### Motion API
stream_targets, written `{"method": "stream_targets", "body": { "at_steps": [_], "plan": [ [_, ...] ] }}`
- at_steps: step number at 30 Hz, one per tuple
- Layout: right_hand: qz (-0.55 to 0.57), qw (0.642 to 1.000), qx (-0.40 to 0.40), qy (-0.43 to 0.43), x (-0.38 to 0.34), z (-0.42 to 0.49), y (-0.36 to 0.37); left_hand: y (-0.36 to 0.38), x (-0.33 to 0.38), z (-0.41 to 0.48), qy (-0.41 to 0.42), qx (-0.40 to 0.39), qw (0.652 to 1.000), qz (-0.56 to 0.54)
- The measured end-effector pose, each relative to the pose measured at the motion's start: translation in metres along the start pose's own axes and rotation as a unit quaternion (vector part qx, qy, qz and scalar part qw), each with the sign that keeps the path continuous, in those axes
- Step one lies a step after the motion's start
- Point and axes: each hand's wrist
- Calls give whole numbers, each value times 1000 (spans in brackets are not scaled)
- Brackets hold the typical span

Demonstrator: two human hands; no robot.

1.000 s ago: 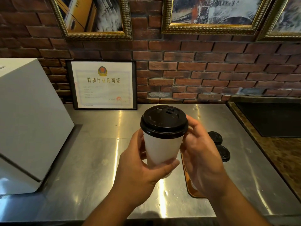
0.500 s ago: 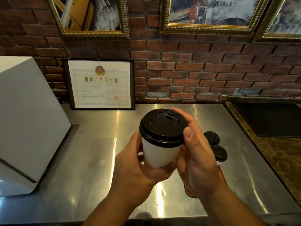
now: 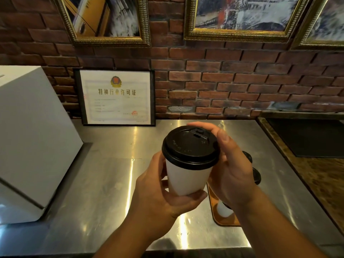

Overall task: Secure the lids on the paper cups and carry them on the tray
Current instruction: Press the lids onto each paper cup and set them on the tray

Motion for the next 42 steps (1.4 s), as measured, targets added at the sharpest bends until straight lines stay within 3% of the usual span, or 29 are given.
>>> {"method": "stream_targets", "body": {
  "at_steps": [6, 19, 25, 32, 42],
  "plan": [
    [33, 999, -12, 38, -2, 9, 3, -1, 3, -2, -2, -47, 999, -18],
    [117, 991, 12, 70, 0, 2, 10, -2, 1, -3, 19, -56, 998, -15],
    [56, 997, 50, 36, 3, -11, 8, 1, 2, -3, 20, -34, 998, -41],
    [-63, 997, 31, -20, 6, -20, 7, -1, -1, 2, 12, 15, 999, -26],
    [-102, 993, 62, -17, 6, -25, 8, 3, -10, -3, -27, 13, 999, -24]
  ]
}}
Point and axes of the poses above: each hand's wrist, its own z-axis towards the middle knuckle, its own y-axis out of the palm, x = y × z, and after that the axes turned 6 degrees about x, right-handed
